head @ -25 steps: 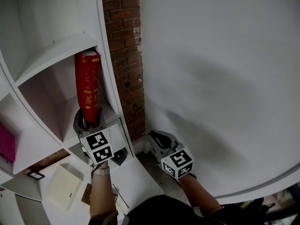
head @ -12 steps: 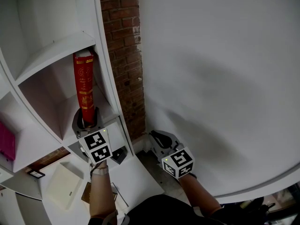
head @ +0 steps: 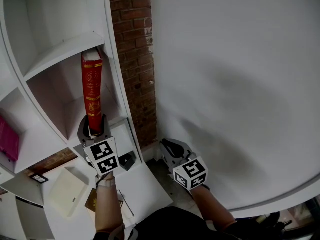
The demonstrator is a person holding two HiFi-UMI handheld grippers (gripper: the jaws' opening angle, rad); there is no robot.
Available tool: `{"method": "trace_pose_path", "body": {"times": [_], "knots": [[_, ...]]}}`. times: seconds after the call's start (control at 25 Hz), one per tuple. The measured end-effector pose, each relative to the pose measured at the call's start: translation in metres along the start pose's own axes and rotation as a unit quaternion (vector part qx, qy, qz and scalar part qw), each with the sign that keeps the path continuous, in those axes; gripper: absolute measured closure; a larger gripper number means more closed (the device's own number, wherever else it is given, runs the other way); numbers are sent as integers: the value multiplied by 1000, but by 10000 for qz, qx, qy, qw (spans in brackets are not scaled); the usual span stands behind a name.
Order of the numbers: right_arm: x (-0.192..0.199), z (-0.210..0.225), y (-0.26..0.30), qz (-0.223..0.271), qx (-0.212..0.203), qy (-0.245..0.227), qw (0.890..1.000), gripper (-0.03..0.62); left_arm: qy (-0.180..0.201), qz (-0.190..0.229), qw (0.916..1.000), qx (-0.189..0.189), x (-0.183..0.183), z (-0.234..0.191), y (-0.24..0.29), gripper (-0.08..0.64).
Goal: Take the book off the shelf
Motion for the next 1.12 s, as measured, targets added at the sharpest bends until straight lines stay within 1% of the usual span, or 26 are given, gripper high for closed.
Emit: {"method": "trace_pose_path", "body": {"times": [0.52, 1.12], "knots": [[10, -16, -35, -61, -295, 14, 9995, 561, 90, 20, 9997, -207, -7, 5, -58, 324], [21, -35, -73, -146, -770, 51, 9969, 561, 231, 13, 9982, -560, -14, 8, -134, 332]]}}
Point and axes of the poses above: the fingertips, and each gripper's own axes: y forward along the fingers, z to its right, x out of its underside, the point moved 7 cm from there along -y, backward along the fingers, and after that the axes turned 15 degrees about y, right-handed, at the moved point
